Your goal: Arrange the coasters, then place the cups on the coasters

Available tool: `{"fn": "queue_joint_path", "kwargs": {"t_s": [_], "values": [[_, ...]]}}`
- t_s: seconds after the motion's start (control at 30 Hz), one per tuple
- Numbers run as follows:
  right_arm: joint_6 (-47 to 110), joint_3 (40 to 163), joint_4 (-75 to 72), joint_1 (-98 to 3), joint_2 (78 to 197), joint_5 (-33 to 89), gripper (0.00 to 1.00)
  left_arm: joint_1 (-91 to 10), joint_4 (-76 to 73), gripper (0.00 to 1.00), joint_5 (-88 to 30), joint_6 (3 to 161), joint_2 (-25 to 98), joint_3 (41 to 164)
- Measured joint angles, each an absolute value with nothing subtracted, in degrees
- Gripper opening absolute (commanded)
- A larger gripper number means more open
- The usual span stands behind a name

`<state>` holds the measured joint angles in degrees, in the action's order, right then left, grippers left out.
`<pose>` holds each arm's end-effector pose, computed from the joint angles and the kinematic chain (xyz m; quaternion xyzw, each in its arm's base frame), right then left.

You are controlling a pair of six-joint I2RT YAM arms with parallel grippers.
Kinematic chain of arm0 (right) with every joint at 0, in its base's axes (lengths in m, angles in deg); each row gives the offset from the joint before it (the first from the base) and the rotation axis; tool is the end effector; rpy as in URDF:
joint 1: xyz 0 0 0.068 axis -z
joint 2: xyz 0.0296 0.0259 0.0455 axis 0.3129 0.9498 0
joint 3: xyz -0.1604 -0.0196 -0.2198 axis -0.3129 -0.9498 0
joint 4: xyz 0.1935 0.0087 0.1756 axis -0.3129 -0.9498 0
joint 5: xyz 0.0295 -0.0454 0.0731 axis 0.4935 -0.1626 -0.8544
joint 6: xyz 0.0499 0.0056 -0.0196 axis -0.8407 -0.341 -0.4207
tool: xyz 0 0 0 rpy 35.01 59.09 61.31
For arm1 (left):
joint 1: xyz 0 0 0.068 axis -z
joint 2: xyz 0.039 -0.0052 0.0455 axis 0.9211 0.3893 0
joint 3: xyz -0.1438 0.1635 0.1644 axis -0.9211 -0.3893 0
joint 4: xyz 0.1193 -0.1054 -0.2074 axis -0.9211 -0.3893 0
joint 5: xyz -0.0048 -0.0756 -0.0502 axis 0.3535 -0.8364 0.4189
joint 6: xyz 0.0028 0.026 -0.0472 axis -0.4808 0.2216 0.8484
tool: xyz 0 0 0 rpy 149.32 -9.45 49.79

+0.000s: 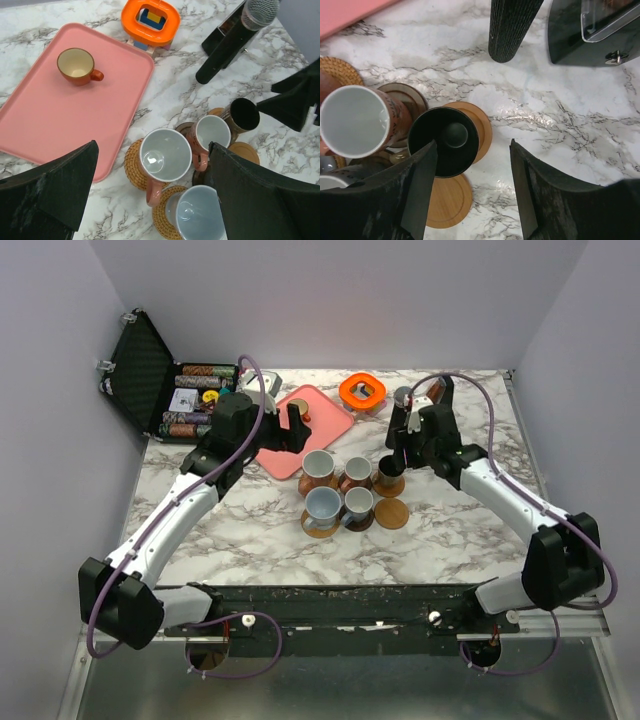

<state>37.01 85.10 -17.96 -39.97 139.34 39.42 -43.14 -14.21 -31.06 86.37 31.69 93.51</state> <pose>0.2970 0.1161 0.2595 -0.1466 0.8973 0.0569 0.4124 0.2580 -0.1214 0.3574 0.1078 0.7984 -0.2682 0.5282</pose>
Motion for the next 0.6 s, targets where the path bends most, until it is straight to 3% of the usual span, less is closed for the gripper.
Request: {"fn": "queue_joint_path", "kwargs": {"t_s": [0.2, 0.43, 0.6], "values": [[36.29, 88.05, -21.48, -39.97, 133.46, 39.66, 0.68, -43.3, -17.2, 0.94, -23.94, 88.51, 41.86, 101.36], [34.74, 93.89, -25.61, -39.97, 127.29, 40.56, 0.67, -47.16, -16.61, 0.78, -19.02, 93.25, 57.38, 109.79], [34.48, 93.93, -27.73, -39.97, 121.76, 40.54, 0.67, -49.53, -16.72, 0.74, -16.49, 95.63, 70.42, 119.41]]}}
